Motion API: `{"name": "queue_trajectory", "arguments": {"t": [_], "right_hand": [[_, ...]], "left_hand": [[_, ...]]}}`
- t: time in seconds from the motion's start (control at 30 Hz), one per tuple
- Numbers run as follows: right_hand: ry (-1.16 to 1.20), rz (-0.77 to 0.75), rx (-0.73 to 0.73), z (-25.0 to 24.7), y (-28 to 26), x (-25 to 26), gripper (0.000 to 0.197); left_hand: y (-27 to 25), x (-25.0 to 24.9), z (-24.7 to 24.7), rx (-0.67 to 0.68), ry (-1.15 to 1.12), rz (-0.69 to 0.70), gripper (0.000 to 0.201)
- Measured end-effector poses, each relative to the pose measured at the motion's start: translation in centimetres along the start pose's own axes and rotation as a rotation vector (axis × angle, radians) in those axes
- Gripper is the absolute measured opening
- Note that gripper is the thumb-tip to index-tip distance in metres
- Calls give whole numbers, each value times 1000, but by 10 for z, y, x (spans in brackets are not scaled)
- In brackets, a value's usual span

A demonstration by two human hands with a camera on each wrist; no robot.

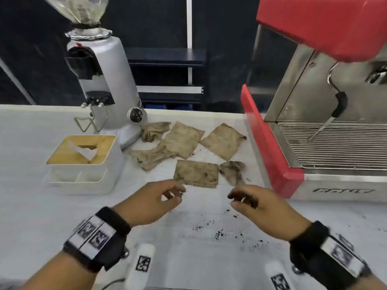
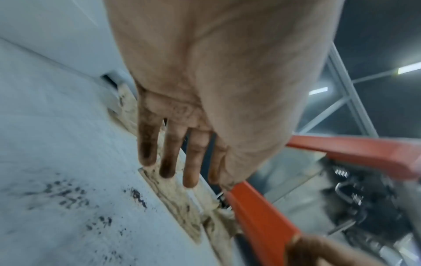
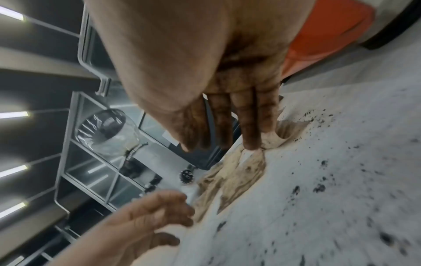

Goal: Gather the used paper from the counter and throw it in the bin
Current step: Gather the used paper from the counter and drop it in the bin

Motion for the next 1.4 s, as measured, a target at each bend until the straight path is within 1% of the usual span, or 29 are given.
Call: {"name": "queue_trajectory", "arguments": {"t": [0.03,0.07,0.17,0.23,0.33,0.4,0.47,0.57,0.67,0.77,0.8,0.87,0.93,0.97,1.03,1.1,1.17,1.23,1.33,1.37,1.4], "right_hand": [[-63,-47,-61,-3,12,0,11],[-134,-54,-122,-7,20,1,14],[-179,-86,-239,-11,48,-8,22],[-181,-93,-300,-12,60,-15,30],[-262,-24,-305,-10,78,-25,39],[-308,36,-285,-8,88,-29,46],[-346,98,-240,-6,97,-35,49],[-399,216,-146,-5,110,-50,53],[-442,298,-77,-3,120,-61,54],[-490,301,-58,-4,129,-61,52],[-490,289,-70,-6,131,-58,51],[-456,276,-94,-9,134,-52,49],[-391,250,-140,-10,136,-46,45],[-355,230,-171,-11,137,-44,41],[-280,187,-238,-11,140,-37,33],[-165,173,-288,-10,144,-31,30],[-68,167,-300,-7,150,-28,30],[-28,154,-292,-3,154,-27,32],[-58,144,-275,1,162,-27,49],[-84,139,-286,1,164,-26,52],[-112,130,-303,-1,166,-24,53]], "left_hand": [[17,1,1,-51,62,13,26],[31,0,1,-78,152,16,35],[77,3,15,-74,335,59,52],[97,5,26,-46,426,36,58],[118,7,38,-12,584,10,62],[126,8,43,-4,627,0,59],[130,10,43,-46,624,10,50],[137,11,34,-171,500,81,28],[137,12,25,-200,410,119,16],[128,19,6,-302,293,130,16],[124,22,-2,-345,247,146,20],[114,29,-17,-392,156,152,36],[105,41,-34,-436,148,120,48],[102,50,-42,-468,163,86,49],[97,69,-59,-522,192,-17,42],[96,87,-69,-516,221,-153,38],[97,102,-75,-473,303,-312,46],[102,111,-74,-411,453,-413,53],[112,122,-60,-249,558,-469,61],[114,125,-55,-203,563,-483,59],[115,126,-52,-187,569,-489,56]]}}
Point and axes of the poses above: each hand's wrist, its own y-axis towards the middle knuckle, its own z-axis out of the palm, x = y × z, the point moved 6 cm from there along y, towards the middle knuckle, and after that the axes turned 12 degrees about y, right-handed, at the moved point
